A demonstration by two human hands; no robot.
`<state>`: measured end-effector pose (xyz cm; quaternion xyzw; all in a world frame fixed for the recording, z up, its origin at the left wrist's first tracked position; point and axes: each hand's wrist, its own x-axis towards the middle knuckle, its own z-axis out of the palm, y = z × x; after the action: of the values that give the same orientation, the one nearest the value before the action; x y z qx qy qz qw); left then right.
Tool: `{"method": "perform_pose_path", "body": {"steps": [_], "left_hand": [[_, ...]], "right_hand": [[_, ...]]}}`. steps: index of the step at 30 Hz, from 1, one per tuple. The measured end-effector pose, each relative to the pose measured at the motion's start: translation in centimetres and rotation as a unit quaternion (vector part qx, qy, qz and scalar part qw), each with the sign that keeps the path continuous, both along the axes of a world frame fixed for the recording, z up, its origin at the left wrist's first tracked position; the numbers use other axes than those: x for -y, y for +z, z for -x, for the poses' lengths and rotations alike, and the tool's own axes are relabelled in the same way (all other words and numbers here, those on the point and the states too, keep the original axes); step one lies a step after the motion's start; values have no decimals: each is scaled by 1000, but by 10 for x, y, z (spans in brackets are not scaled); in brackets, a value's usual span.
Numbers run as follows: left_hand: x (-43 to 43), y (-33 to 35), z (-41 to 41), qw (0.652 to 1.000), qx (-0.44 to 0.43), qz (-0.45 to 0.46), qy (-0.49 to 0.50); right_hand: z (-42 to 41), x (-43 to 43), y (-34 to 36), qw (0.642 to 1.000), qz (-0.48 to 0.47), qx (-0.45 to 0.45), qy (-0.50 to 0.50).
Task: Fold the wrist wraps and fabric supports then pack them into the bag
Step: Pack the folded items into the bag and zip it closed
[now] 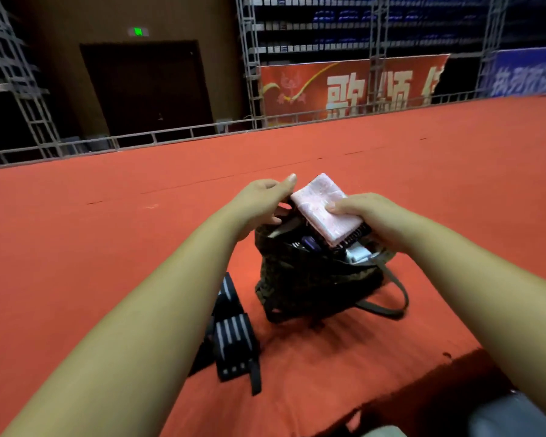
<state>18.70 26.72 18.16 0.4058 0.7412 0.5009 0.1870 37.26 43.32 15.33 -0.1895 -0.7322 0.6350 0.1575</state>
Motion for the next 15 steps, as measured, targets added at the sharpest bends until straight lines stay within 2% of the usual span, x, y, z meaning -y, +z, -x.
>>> {"method": "perform_pose_path", "body": {"steps": [3, 5, 7, 9, 13, 15], "left_hand": [[-36, -7, -10, 996, -91, 4, 18], [-58, -14, -9, 983, -178, 47, 17], [-79, -21, -6, 942, -309, 128, 0], [-96, -28, -9, 883, -418, 213, -37], [-126, -38, -16, 793, -528, 294, -82], [-142, -44, -12, 759, -561, 319, -82]], "right_hand": [[-17, -39, -10, 997, 42, -15, -57], [-24, -60, -17, 994, 65, -38, -80], [-28, -74, -24, 990, 91, -55, -89], [-30, -85, -32, 984, 128, -76, -97], [-29, -103, -47, 972, 175, -116, -107], [-29, -111, -54, 967, 189, -131, -109]]}}
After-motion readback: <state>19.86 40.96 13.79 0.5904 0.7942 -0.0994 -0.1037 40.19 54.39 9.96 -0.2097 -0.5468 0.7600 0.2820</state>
